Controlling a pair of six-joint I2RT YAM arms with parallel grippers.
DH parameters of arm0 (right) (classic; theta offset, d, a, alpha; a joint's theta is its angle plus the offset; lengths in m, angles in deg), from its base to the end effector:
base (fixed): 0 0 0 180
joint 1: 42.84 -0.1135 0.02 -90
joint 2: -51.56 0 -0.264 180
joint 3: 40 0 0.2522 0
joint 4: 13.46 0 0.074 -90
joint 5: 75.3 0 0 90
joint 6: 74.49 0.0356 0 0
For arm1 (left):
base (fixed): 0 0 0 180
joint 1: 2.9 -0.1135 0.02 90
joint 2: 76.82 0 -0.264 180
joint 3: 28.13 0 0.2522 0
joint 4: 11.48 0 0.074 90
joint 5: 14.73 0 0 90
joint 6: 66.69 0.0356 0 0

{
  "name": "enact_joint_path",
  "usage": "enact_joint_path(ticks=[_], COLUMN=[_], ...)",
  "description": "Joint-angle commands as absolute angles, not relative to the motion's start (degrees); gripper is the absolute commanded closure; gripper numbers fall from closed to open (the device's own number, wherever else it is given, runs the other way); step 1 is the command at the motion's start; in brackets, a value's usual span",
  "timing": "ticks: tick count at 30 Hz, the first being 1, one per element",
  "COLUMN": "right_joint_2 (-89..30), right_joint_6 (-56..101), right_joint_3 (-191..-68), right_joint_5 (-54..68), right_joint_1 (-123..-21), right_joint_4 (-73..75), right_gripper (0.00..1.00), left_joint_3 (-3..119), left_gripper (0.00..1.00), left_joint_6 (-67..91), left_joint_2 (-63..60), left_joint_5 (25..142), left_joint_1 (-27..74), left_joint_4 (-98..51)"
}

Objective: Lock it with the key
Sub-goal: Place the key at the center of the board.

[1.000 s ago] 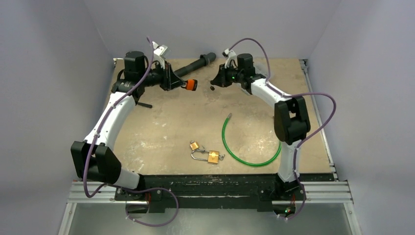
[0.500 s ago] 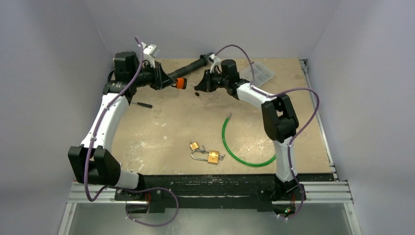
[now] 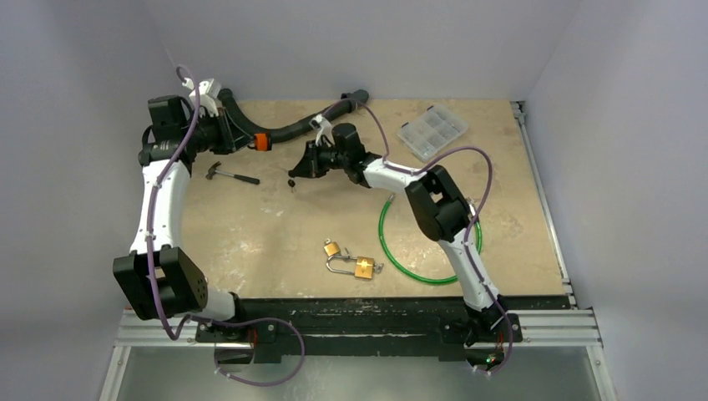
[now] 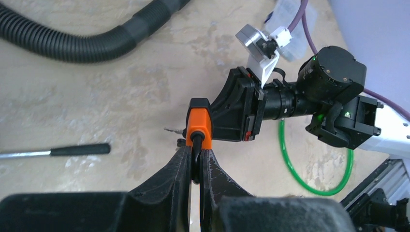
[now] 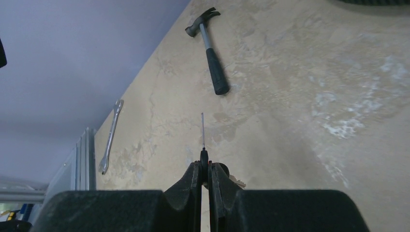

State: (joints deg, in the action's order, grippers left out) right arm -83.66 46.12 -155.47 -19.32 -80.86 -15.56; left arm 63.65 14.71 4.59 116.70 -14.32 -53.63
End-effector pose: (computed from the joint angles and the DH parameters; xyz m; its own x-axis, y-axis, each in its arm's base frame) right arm 0.4158 0.3504 0.1829 -0.6794 0.0045 -0.7338 -0.6792 0.3744 0.6312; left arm 0.3127 0.0391 0.3669 -0.5707 -0.2297 -0.7884 0.3212 0.8212 -0.4717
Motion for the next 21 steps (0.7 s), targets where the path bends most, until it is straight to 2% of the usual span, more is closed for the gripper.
enact_joint_path(ticks=[1,10,14,17,21], right_joint_2=[-85.6,-88.6,-90.8,-91.5,-91.0], right_joint_6=[50.3,50.2,49.4,49.2,49.5], right_joint_3=[-159.7,-158.7,-160.3,-160.9,-160.3], right_joint_5=[-19.5,-19.0,-19.6,-19.6,-19.8], right_joint_1=[-82.2,-81.9,-81.6,-81.4,-80.9], right_joint_4=[-22.0,-24.5,-24.7,-24.9,-25.2], right_gripper=[1.00,1.00,0.94,0.84,0.58], left_joint_3=[68.1,70.8,72.5,75.0,78.0], left_gripper=[1.00,1.00,1.00,1.00,1.00], left_joint_6=[22.0,38.4,47.7,55.8,62.4], left_joint_2=[4.0,6.7,10.9,14.5,18.5], left_joint_5=[116.2,111.5,110.8,111.5,112.0], left_joint_1=[-16.5,-17.6,-17.6,-17.6,-17.4], left_joint_4=[-60.9,-72.6,-80.3,-85.8,-89.0])
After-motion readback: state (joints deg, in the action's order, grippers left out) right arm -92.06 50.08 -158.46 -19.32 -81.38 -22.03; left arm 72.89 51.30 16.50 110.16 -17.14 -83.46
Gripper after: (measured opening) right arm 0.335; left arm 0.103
